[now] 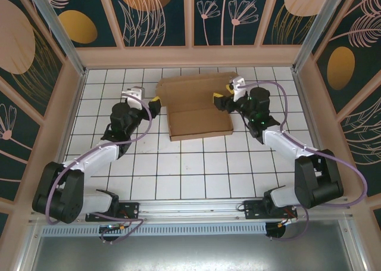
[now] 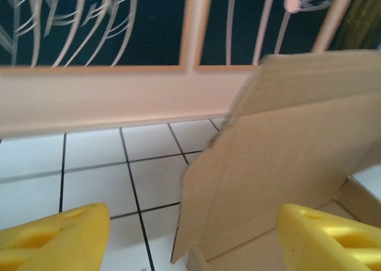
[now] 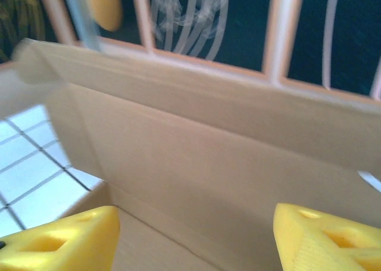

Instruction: Fold the paper box

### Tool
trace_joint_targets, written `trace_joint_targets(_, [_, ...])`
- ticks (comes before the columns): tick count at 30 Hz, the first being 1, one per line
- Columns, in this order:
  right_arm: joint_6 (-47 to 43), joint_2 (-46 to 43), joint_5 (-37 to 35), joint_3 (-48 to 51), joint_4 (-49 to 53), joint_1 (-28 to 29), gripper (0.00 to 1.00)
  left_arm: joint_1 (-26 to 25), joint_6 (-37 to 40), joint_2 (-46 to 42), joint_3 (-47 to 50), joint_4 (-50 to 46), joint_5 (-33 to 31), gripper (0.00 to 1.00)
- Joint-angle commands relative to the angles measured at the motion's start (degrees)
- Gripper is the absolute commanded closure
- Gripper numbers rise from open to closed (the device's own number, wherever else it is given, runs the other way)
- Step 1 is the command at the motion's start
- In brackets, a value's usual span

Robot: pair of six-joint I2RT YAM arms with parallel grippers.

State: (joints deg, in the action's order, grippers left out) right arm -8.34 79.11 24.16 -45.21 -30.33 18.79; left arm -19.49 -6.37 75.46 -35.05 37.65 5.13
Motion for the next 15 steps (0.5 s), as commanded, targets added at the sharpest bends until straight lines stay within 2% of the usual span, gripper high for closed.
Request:
trace_joint_targets(1, [-6.1, 0.3, 13.1, -1.0, -7.7, -0.7, 0.30, 0.6, 10.7, 0.6, -0.9, 5.1, 6.5, 0.25])
trace_joint_targets(5, [-8.8, 2.3, 19.3, -2.3, -10.2, -3.0, 0.29, 3.7, 7.7, 0.8, 2.5, 11.1, 8.2, 0.25])
trace_joint_targets(8, [-6.5, 4.4, 24.0, -3.0, -14.1, -5.6, 0.31, 4.3, 7.8, 1.2, 5.4, 17.2, 13.4, 0.23])
trace_joint_targets(11, [-2.1, 6.1, 26.2, -1.4, -21.5, -8.7, 0.33, 5.1, 9.5, 3.0, 4.2, 15.5, 15.8, 0.22])
trace_joint_targets(13, [-0.3, 6.6, 25.6, 1.1, -29.0, -10.6, 0.34, 6.4, 9.8, 4.5, 3.5, 15.2, 17.7, 0.21])
trace_joint_targets(15, [-1.2, 7.1, 23.7, 1.6, -31.0, -12.2, 0.33, 7.3, 10.6, 5.7, 2.6, 14.3, 18.1, 0.20])
